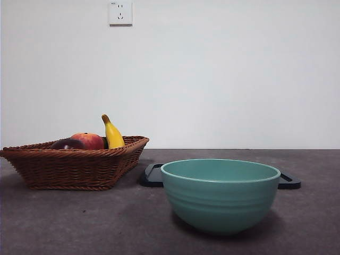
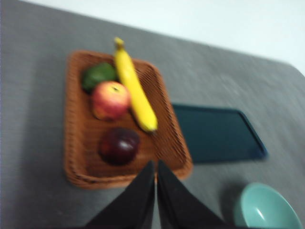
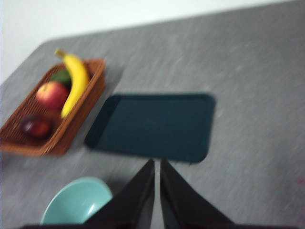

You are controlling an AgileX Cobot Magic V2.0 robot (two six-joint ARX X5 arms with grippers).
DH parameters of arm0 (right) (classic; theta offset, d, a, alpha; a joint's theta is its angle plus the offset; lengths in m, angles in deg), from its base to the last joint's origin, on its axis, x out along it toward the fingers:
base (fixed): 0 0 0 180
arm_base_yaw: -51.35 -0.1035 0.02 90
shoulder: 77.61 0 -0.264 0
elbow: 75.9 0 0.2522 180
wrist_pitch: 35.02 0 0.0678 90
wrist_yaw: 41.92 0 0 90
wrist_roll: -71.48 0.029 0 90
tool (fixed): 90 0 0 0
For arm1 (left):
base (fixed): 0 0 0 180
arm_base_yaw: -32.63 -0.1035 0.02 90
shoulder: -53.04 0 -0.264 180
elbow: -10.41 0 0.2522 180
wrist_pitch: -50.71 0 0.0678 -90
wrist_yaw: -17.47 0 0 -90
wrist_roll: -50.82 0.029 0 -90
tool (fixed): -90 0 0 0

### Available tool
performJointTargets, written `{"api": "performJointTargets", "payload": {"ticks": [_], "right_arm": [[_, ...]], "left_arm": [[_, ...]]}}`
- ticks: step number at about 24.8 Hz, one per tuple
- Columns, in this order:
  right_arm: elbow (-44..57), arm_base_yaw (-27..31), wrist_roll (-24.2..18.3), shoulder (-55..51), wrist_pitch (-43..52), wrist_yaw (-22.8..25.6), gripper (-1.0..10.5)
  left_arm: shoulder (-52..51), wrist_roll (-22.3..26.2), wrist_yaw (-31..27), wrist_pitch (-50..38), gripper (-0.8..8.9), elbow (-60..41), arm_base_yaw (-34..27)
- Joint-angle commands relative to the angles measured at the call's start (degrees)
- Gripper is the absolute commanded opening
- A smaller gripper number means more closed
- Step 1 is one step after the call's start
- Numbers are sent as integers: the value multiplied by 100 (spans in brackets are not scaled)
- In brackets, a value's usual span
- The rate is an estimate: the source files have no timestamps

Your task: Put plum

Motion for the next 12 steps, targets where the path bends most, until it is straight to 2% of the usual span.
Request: {"api": "performJointTargets", "payload": {"ticks": [1,5,8,12], "right_arm": [[-468,-109,-476,487,-428,-120,11],[-1012,-402,-850,1097,-1093,-125,11],[-1495,-828,-1228,1626,-1746,-120,11],[-1644,-1311,-1379,1853,-1963,-101,11]], "left_arm": [[400,474,278,280,9,398,66],[933,852,503,933,9,876,188],[1331,1285,713,1676,9,1272,361],[1456,1547,745,2085,9,1443,557]]}}
